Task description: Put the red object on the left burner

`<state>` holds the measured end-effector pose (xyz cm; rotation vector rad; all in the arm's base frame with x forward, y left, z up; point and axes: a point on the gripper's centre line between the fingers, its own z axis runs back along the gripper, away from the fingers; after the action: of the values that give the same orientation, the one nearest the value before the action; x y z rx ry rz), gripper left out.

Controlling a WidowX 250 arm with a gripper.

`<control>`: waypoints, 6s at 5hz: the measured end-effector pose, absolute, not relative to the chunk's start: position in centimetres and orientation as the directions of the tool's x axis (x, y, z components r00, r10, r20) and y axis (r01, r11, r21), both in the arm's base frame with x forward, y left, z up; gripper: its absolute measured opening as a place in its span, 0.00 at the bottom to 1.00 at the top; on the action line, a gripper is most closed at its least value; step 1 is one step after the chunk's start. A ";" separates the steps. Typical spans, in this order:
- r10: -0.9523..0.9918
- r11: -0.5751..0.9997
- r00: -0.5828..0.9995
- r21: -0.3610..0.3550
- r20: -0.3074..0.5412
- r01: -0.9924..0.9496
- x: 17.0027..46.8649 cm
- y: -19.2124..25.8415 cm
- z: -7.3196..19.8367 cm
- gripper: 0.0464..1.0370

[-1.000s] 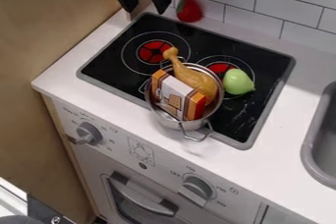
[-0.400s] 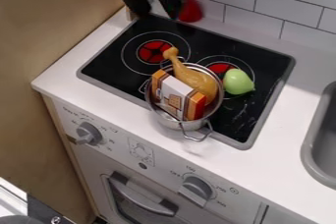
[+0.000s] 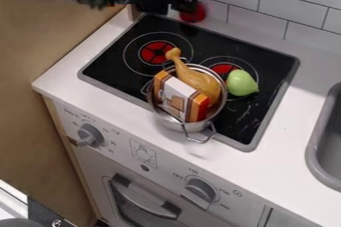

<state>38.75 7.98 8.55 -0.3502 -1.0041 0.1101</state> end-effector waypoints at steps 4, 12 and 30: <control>0.177 0.979 0.500 -0.203 0.847 -0.002 40.2 7.3 7.8 0.96; 0.085 0.993 0.290 -0.104 0.953 0.051 46.3 7.6 1.4 0.91; -0.037 0.983 0.999 0.180 0.010 0.035 32.0 11.3 6.0 0.80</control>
<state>32.01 11.26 5.97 0.1805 -0.0136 -0.0365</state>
